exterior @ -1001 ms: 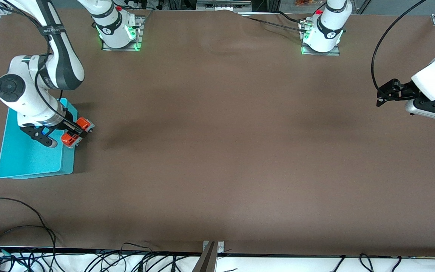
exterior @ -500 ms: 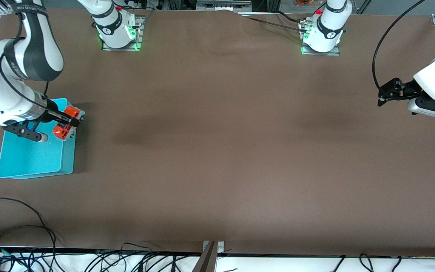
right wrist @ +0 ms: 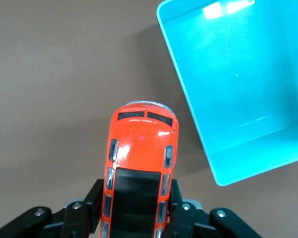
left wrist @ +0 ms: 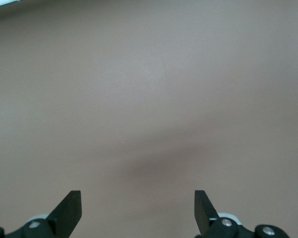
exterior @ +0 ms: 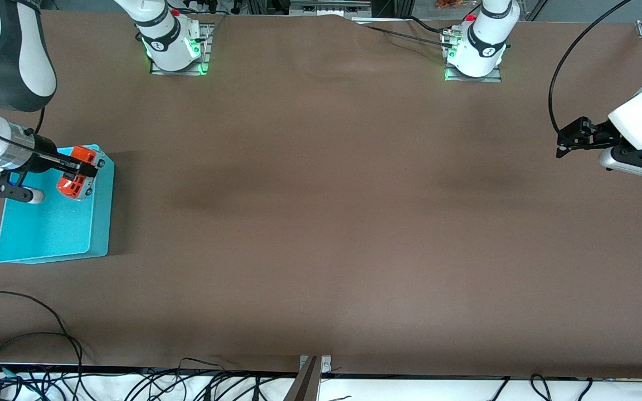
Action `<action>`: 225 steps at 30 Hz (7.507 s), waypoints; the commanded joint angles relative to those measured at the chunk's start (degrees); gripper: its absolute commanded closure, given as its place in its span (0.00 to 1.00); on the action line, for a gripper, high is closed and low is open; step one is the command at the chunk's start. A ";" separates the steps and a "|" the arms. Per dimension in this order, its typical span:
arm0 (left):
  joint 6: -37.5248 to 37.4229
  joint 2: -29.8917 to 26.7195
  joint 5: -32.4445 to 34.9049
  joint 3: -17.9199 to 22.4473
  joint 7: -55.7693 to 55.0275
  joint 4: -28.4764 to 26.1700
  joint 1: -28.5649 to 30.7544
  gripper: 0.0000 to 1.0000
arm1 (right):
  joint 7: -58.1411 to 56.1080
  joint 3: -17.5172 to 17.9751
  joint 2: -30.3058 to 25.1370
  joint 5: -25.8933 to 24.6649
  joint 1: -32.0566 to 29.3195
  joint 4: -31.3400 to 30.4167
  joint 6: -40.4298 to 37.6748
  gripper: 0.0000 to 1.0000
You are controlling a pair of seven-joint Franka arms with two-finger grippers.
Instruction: Wind up bus and store in blue box
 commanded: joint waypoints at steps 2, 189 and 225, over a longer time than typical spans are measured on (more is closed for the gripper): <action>-1.63 1.03 1.54 0.03 -0.30 2.35 -0.38 0.00 | -6.12 -2.53 -0.18 1.27 -0.23 2.48 -3.60 1.00; -1.98 2.17 1.54 0.30 -0.03 3.41 0.15 0.00 | -1.74 0.02 -2.81 2.85 4.25 18.30 -24.96 0.00; -1.98 2.26 1.54 0.21 0.06 3.76 0.15 0.00 | -6.64 4.68 -3.78 -1.37 3.72 15.40 -18.63 0.00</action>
